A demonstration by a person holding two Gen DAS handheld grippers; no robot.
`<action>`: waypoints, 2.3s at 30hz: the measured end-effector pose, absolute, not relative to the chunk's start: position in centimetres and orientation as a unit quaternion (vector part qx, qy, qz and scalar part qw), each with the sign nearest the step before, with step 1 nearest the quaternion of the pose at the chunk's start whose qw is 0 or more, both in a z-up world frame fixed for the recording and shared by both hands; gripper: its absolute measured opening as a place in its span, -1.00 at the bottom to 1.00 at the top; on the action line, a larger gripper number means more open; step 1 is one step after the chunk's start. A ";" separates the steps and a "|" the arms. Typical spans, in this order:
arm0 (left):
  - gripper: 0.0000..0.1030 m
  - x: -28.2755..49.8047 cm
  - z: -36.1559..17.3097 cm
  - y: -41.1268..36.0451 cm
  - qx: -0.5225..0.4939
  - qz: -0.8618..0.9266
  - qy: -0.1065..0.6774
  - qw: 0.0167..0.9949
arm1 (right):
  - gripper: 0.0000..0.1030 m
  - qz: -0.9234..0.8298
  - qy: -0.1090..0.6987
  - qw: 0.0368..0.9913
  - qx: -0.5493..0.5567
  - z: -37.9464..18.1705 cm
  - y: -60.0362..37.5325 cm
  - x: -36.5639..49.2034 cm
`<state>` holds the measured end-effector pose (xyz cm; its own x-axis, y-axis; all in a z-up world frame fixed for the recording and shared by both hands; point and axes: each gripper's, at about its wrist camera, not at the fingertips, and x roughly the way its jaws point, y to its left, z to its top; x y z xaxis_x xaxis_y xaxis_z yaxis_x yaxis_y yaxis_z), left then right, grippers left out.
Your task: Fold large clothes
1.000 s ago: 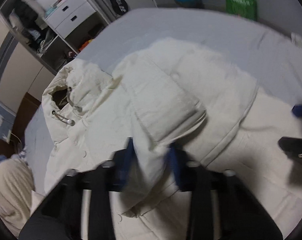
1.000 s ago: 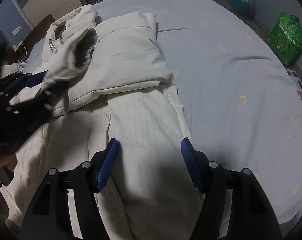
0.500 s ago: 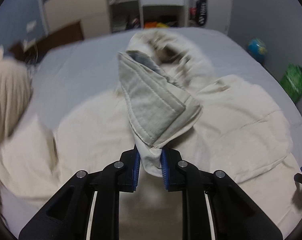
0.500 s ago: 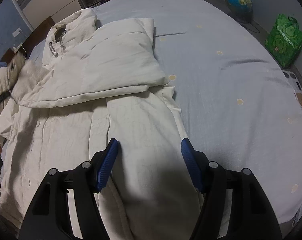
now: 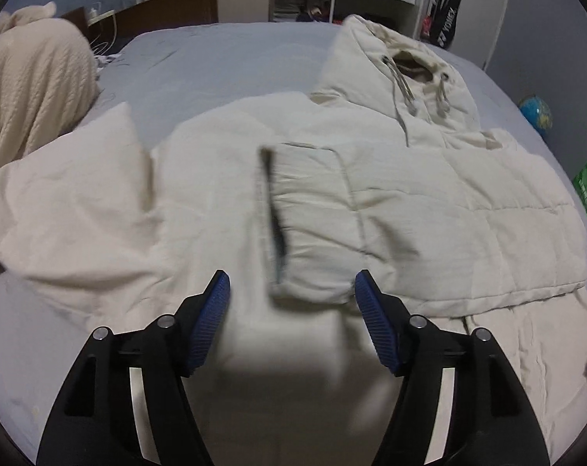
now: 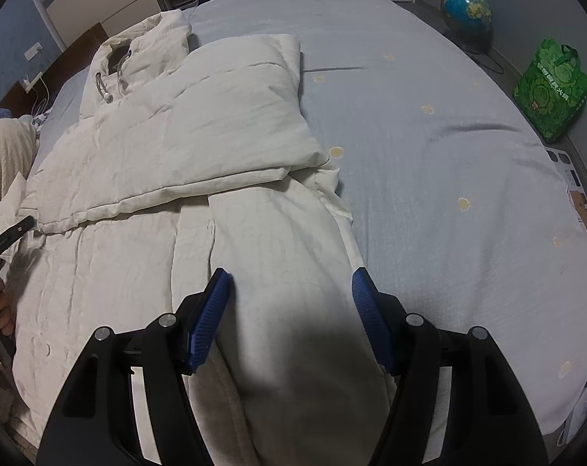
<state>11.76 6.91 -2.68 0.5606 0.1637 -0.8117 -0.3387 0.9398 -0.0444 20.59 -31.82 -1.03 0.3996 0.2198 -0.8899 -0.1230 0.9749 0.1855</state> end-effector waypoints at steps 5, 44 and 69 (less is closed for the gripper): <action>0.44 9.1 -0.9 9.4 -0.115 0.149 0.425 0.885 | 0.20 0.102 0.538 0.835 0.046 -1.1 -31.8 20.5; -0.80 0.9 2.2 37.4 -0.528 0.227 0.282 0.768 | 0.21 0.088 0.547 0.832 0.020 -1.4 -31.2 20.6; -0.79 13.4 10.5 5.9 -0.212 0.087 0.328 0.916 | 0.21 0.099 0.539 0.833 0.078 -1.1 -32.8 20.1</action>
